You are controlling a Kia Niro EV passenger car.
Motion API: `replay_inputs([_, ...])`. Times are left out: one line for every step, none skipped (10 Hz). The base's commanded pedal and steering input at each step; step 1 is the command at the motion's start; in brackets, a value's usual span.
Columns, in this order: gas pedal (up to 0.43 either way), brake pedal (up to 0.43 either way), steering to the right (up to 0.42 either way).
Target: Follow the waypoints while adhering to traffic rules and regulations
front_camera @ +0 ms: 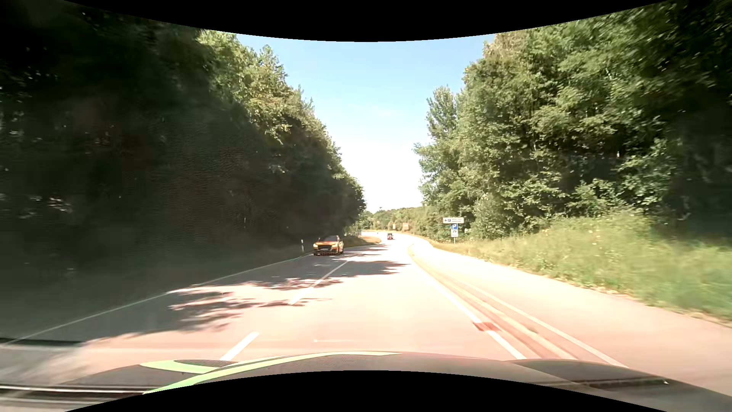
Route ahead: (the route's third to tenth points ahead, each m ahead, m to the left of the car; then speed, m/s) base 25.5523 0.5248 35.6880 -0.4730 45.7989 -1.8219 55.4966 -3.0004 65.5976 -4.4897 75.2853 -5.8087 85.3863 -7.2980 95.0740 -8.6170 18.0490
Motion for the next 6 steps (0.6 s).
replay_inputs([0.000,0.000,0.019])
replay_inputs([0.000,0.000,0.019])
replay_inputs([0.000,0.000,0.019])
replay_inputs([0.000,0.000,0.018])
replay_inputs([0.000,0.000,0.018])
replay_inputs([0.000,0.000,0.017])
